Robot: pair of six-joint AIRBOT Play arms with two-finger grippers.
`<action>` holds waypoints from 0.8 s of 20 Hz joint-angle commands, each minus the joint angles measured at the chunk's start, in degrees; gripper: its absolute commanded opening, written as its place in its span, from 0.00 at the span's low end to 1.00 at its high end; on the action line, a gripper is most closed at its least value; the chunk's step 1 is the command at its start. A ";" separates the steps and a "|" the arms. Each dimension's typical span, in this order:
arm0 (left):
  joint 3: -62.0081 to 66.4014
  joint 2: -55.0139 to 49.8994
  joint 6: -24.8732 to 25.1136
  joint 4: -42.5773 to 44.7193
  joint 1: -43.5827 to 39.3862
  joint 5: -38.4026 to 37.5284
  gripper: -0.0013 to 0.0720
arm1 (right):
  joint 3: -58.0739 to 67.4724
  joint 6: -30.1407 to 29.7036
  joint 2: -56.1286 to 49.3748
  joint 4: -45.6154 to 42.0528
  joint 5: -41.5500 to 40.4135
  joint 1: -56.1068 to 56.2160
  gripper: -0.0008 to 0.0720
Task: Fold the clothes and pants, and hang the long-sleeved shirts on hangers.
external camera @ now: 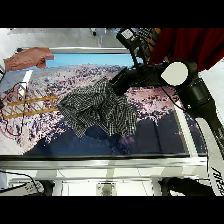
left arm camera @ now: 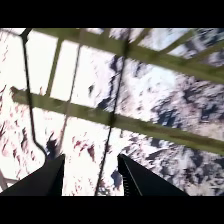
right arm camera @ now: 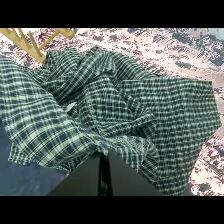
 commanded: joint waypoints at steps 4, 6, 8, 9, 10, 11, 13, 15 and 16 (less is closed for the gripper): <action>0.00 -9.77 1.77 0.90 2.73 0.15 0.59 | -0.02 0.15 -0.04 0.00 0.79 0.04 0.08; 0.00 -11.10 2.99 1.38 2.73 -0.24 0.59 | -0.02 0.15 -0.04 0.00 0.76 0.04 0.08; 0.00 -11.87 2.93 6.36 2.73 -0.74 0.59 | -0.02 0.22 -0.04 0.00 0.79 0.04 0.08; 0.00 -12.04 2.95 7.98 2.80 -0.79 0.59 | -0.02 0.22 -0.04 0.00 0.76 0.04 0.08; 0.00 -12.33 2.95 8.22 2.93 -1.16 0.59 | -0.02 0.22 -0.04 0.00 0.74 0.04 0.08; 0.00 -12.76 3.15 7.52 2.95 -1.16 0.59 | -0.02 0.22 -0.04 0.00 0.70 0.04 0.08; -0.07 -14.01 6.36 2.01 2.75 0.02 0.59 | -0.02 0.22 -0.04 -0.02 0.70 0.04 0.08; -0.07 -15.04 7.96 -3.19 2.43 0.59 0.35 | -0.02 0.24 -0.04 0.00 0.70 0.04 0.08; -0.07 -15.17 7.96 -3.56 2.29 0.59 0.13 | -0.02 0.28 -0.04 0.00 0.72 0.04 0.08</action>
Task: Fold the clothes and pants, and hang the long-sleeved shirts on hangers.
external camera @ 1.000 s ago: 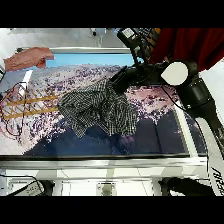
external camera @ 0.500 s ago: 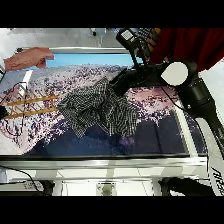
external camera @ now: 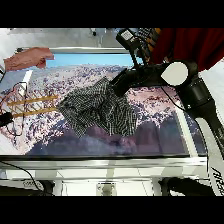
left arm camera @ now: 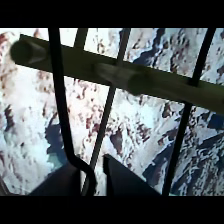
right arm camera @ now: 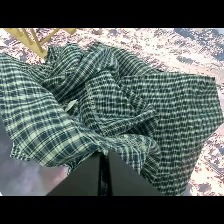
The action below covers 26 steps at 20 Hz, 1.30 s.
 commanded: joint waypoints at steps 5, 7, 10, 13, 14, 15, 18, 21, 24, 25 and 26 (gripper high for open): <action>0.00 4.37 -0.92 4.39 -0.22 3.67 0.08 | -0.02 0.31 -0.04 0.07 -0.09 0.07 0.08; 0.00 10.08 -0.90 8.15 -0.22 3.37 0.08 | -0.02 0.39 -0.04 0.07 -0.09 0.07 0.08; 0.02 19.61 2.14 6.78 -0.35 4.15 0.08 | -0.02 0.50 -0.04 -0.09 -0.13 0.02 0.08; 0.02 29.64 9.46 -1.99 -0.33 7.76 0.08 | -0.02 4.46 -0.04 -3.89 -2.29 0.00 0.08; 0.02 32.50 13.60 -5.86 -0.39 8.70 0.08 | -0.02 7.04 -0.04 -5.01 -3.78 -0.44 0.08; 0.02 35.30 18.60 -10.71 -0.76 9.44 0.08 | -0.02 9.09 -0.04 -4.98 -5.29 -1.31 0.08; 0.02 42.27 32.54 -17.55 -5.29 9.79 0.08 | -0.02 14.01 -0.04 -4.90 -7.50 -5.29 0.08; 0.02 48.72 41.81 -17.44 -11.23 9.84 0.08 | -0.02 15.89 -0.04 -4.24 -6.71 -9.94 0.07; 0.00 54.03 44.89 -17.44 -14.38 13.70 0.08 | -0.02 16.63 -0.04 -4.00 -5.95 -13.33 0.07; 0.00 55.28 45.66 -17.51 -15.21 17.81 0.08 | -0.02 16.63 -0.04 -3.76 -5.97 -13.94 0.07; 0.00 56.00 45.64 -17.59 -16.17 21.97 0.08 | -0.02 16.61 -0.04 -3.41 -5.99 -14.27 0.07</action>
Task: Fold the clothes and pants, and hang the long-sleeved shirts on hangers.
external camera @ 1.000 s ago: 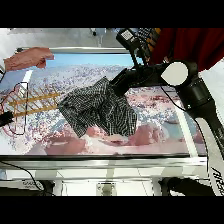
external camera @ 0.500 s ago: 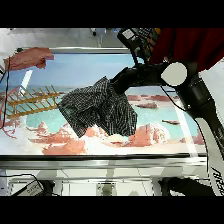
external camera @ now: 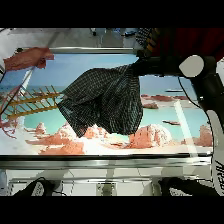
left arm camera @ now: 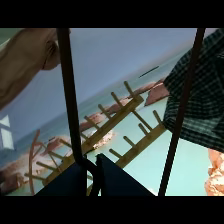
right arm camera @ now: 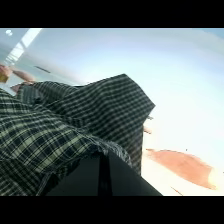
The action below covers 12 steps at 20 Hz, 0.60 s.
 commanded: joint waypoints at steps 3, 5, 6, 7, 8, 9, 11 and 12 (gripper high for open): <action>-0.87 3.98 -1.11 -0.74 -6.47 16.26 0.08 | -0.02 1.05 -0.04 1.16 0.04 -2.38 0.08; -3.85 4.02 -1.84 -0.57 -8.55 17.40 0.08 | -0.02 1.05 -0.02 1.42 -0.02 -2.38 0.08; -5.95 4.00 -2.01 -0.57 -9.88 17.31 0.08 | -0.02 1.07 -0.02 1.62 0.00 -2.38 0.08; -8.04 4.00 -1.99 -0.55 -11.30 17.31 0.08 | -0.02 1.05 -0.02 1.90 0.02 -2.38 0.08; -10.32 4.00 -1.99 -0.50 -12.98 17.29 0.08 | -0.02 0.98 -0.02 2.56 0.02 -2.38 0.08; -12.28 3.98 -1.99 -0.44 -14.43 17.20 0.08 | -0.02 0.83 -0.02 2.99 0.02 -2.38 0.08; -15.93 3.98 -2.82 1.81 -17.09 14.91 0.08 | -0.02 0.81 -0.02 3.87 0.22 -2.38 0.08; -17.44 3.98 -3.63 3.82 -18.21 12.44 0.08 | -0.02 0.66 -0.02 5.01 0.42 -2.38 0.08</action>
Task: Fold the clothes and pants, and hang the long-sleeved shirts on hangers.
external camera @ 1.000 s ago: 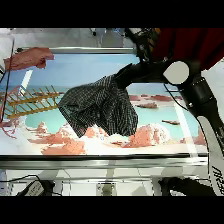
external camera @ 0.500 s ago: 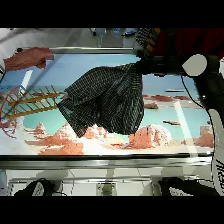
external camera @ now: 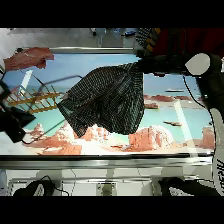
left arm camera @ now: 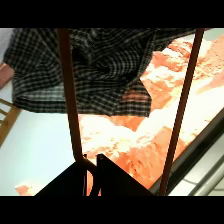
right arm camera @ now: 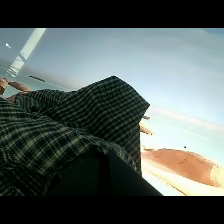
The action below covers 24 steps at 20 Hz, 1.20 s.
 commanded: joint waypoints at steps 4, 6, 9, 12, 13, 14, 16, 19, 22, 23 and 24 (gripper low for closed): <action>-7.85 -3.26 -1.57 5.09 -6.03 -7.32 0.08 | -0.02 -6.16 0.02 10.73 1.73 -0.02 0.08; -7.87 -7.17 -1.77 5.14 -7.52 -8.68 0.08 | -0.02 -7.87 0.15 13.05 2.19 -0.02 0.08; -7.87 -13.20 -2.82 4.85 -11.02 -14.03 0.08 | -0.02 -10.34 0.17 15.58 5.44 0.13 0.08; -7.87 -17.11 -2.73 4.76 -16.96 -19.06 0.08 | -0.02 -13.40 0.15 16.46 8.31 1.25 0.08; -7.85 -18.08 -2.54 4.79 -18.84 -20.76 0.08 | -0.02 -14.29 0.15 16.59 9.03 1.90 0.08; -7.85 -19.19 -2.58 5.38 -20.68 -22.80 0.08 | -0.02 -15.10 0.15 16.61 9.77 2.91 0.08; -7.85 -21.33 -2.82 5.73 -22.86 -27.26 0.08 | -0.02 -15.19 0.15 16.63 11.28 5.27 0.08; -7.85 -23.87 -10.62 6.01 -23.08 -36.00 0.08 | -0.02 -15.17 0.17 16.59 14.49 9.29 0.08; -7.85 -24.00 -15.54 9.14 -21.99 -36.81 0.08 | -0.02 -14.40 0.28 13.07 14.05 10.93 0.08; -7.85 -23.56 -17.42 11.39 -21.73 -35.98 0.08 | -0.02 -12.63 0.44 11.28 13.09 10.40 0.08; -7.85 -22.95 -19.52 14.16 -21.62 -34.99 0.08 | -0.02 -11.17 0.57 10.38 12.44 9.68 0.08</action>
